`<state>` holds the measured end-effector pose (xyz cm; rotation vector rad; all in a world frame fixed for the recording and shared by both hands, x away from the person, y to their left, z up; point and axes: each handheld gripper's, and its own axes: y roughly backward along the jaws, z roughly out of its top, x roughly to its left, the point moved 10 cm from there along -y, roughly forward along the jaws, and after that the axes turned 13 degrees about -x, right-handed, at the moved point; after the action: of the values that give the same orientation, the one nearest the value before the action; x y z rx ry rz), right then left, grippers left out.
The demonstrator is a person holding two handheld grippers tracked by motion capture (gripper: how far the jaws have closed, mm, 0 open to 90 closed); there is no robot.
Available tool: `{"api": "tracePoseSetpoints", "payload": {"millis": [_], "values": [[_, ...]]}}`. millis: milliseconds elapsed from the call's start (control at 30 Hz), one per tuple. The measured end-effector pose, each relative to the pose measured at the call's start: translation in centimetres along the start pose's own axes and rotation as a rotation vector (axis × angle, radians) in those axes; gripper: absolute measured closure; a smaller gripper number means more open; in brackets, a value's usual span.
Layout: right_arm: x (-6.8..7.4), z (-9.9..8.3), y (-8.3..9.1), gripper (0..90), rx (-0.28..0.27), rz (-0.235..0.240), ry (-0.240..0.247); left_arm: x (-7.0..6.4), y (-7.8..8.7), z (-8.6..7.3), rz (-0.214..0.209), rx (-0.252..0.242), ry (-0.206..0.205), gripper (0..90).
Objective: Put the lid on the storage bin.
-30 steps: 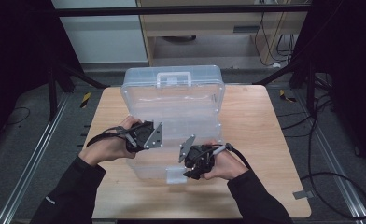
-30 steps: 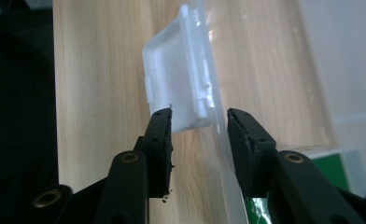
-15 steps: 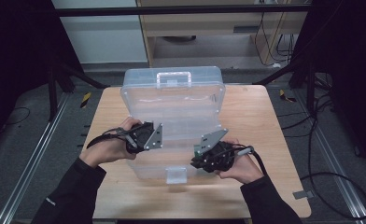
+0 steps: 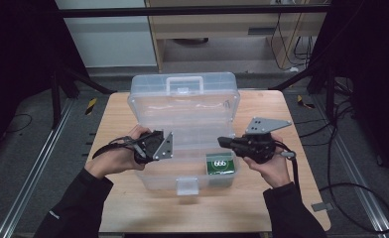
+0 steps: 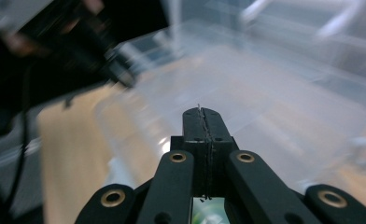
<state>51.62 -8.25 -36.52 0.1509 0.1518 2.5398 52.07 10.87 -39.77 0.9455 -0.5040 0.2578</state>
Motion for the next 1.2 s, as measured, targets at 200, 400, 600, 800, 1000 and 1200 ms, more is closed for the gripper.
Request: {"api": "tracePoseSetpoints", "payload": {"millis": [200,400,600,800,1000,1200], "values": [[-3.8,0.3,-0.2,90.0,-0.043,-0.131,-0.026,0.0,0.0,0.0,-0.003,0.001,0.012,83.1],[-6.2,-0.1,-0.3,90.0,-0.037,-0.188,-0.051,-0.1,0.0,0.0,-0.005,-0.006,0.031,83.1],[-7.3,-0.4,-0.1,90.0,-0.025,-0.216,-0.070,-0.4,0.0,-0.1,-0.016,-0.020,0.044,83.1],[-7.6,-0.7,-0.2,90.0,-0.014,-0.220,-0.085,-0.8,-0.1,-0.2,-0.030,-0.029,0.054,83.0],[-8.1,-0.7,-0.2,90.0,-0.012,-0.238,-0.095,-1.2,-0.2,-0.3,-0.049,-0.041,0.057,83.0],[-8.1,-0.7,-0.2,90.0,-0.014,-0.242,-0.108,-1.6,-0.3,-0.2,-0.050,-0.031,0.047,82.8]]}}
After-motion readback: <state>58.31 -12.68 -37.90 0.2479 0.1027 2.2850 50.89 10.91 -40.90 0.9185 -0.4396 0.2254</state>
